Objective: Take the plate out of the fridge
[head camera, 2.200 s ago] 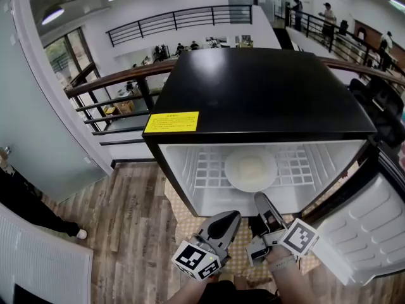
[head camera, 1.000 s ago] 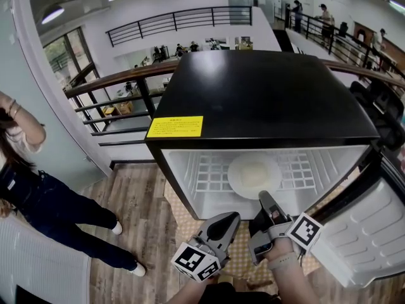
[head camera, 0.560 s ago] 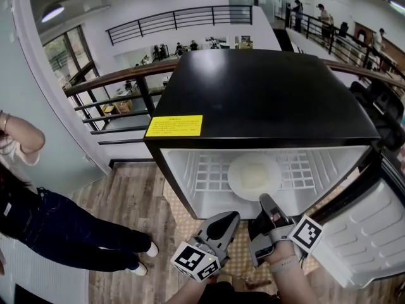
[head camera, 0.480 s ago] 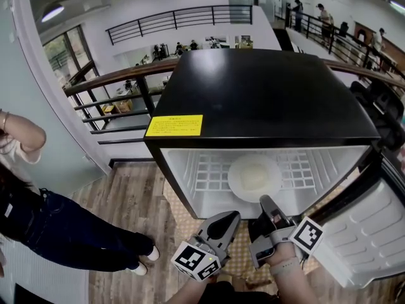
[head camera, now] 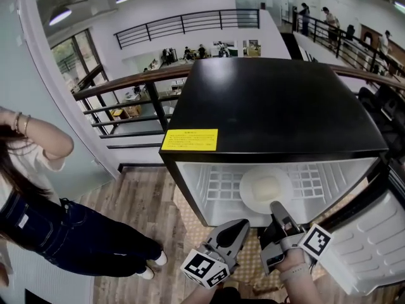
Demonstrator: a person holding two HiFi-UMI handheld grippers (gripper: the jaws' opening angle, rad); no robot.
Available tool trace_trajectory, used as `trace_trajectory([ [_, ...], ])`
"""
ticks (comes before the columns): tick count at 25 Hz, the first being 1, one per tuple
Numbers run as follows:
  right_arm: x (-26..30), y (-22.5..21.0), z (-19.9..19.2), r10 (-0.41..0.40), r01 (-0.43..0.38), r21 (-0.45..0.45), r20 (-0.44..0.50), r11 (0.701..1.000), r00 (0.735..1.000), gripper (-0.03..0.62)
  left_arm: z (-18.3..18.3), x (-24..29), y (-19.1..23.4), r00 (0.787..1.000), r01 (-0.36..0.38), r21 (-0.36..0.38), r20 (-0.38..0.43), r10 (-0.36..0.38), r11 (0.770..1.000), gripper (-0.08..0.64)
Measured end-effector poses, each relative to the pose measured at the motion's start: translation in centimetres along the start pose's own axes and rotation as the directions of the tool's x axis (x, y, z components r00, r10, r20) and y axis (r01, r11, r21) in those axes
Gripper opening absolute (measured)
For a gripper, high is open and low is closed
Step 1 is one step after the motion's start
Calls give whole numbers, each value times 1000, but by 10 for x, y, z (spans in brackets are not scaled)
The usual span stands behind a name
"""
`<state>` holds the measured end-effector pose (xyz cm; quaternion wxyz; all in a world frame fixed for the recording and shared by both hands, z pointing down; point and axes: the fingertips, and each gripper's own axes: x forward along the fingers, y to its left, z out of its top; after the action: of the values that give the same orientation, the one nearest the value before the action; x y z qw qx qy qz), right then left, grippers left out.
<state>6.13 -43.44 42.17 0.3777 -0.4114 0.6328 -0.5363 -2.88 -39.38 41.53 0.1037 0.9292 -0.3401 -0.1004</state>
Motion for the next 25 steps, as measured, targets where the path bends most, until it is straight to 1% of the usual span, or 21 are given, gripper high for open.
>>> trace_trajectory([
  [6,5,-7,5,-13,12,29,15,999,1000,137,2,-1,1,1000,-9,-4,4,9,1000,12],
  [7,5,-7,6,-13,12,31,19,999,1000,107,2,-1,1,1000,-11,-7,2,11,1000,12],
  [9,5,-7,7,-11,10,40,24,999,1000,77,1,0,1,1000,-11,-12,0,11,1000,12],
  [13,2,-8,6,-31,30,69,24,997,999,67,2,1,-2,1000,-16,-24,0,16,1000,12],
  [16,-2,-6,4,-34,33,72,15,997,999,67,3,2,-2,1000,-22,-39,2,22,999,12],
  [19,-2,-3,5,-20,19,74,13,997,1000,69,2,2,-1,1000,-22,-38,3,22,999,12],
  [25,3,-6,2,-31,30,70,1,997,1000,69,0,-1,0,1000,-25,-43,-6,25,999,12],
])
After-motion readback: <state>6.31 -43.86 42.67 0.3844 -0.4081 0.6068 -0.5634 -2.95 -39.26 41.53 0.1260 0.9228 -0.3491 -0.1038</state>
